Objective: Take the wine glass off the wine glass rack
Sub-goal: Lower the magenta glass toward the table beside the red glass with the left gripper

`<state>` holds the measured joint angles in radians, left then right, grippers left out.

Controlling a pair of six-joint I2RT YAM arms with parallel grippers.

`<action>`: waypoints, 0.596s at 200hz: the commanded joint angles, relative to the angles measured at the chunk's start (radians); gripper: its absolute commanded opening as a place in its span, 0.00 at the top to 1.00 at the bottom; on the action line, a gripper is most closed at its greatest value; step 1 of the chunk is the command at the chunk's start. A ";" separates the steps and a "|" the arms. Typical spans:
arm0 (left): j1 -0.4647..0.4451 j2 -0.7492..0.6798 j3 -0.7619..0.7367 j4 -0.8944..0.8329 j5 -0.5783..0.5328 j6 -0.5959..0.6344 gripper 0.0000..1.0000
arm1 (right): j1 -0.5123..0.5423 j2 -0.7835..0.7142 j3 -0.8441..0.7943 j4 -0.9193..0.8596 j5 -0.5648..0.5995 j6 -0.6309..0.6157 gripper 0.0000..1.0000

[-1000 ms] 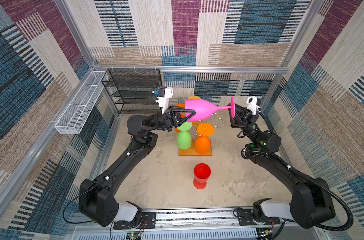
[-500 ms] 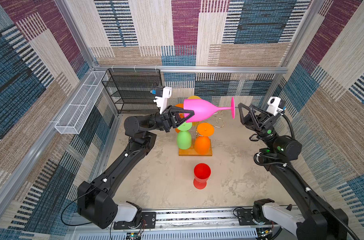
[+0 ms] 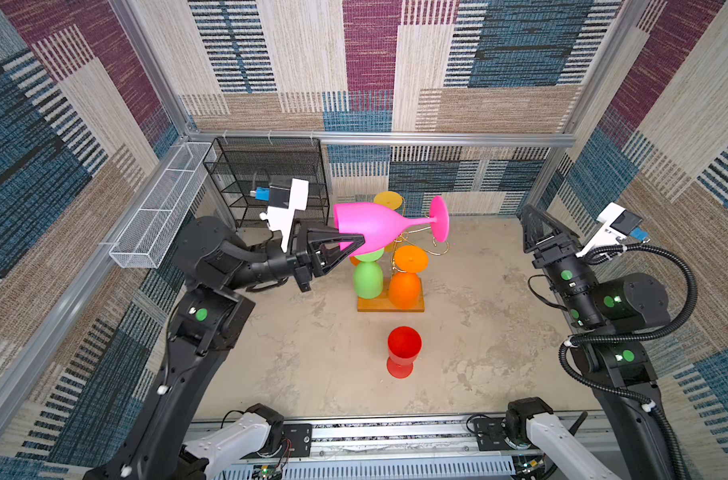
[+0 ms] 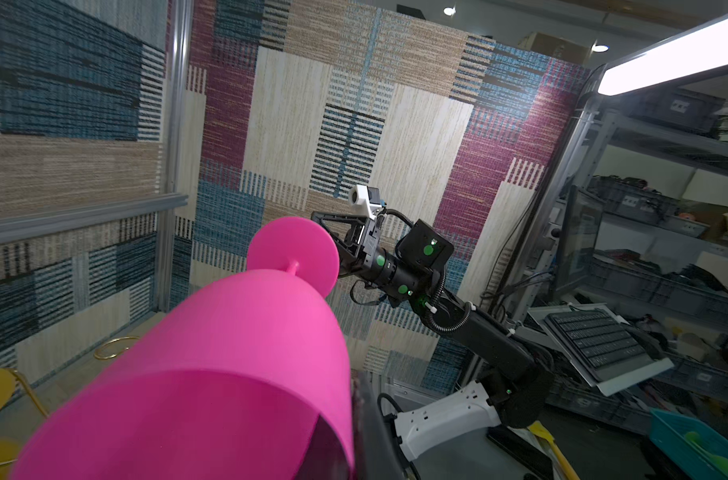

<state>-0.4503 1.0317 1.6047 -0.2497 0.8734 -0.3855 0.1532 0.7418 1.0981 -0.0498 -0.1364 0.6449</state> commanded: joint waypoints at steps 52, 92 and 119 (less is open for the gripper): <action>0.001 -0.085 0.219 -0.802 -0.615 0.387 1.00 | 0.000 0.082 0.005 -0.076 -0.002 -0.054 0.23; 0.001 -0.074 0.191 -0.912 -0.821 0.407 1.00 | 0.000 0.105 0.003 -0.087 -0.007 -0.059 0.23; 0.001 -0.044 0.128 -0.956 -0.870 0.400 1.00 | 0.000 0.127 0.022 -0.118 -0.007 -0.063 0.23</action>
<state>-0.4500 0.9710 1.7767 -1.1328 0.1078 -0.0254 0.1532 0.8532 1.0988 -0.1444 -0.1387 0.5964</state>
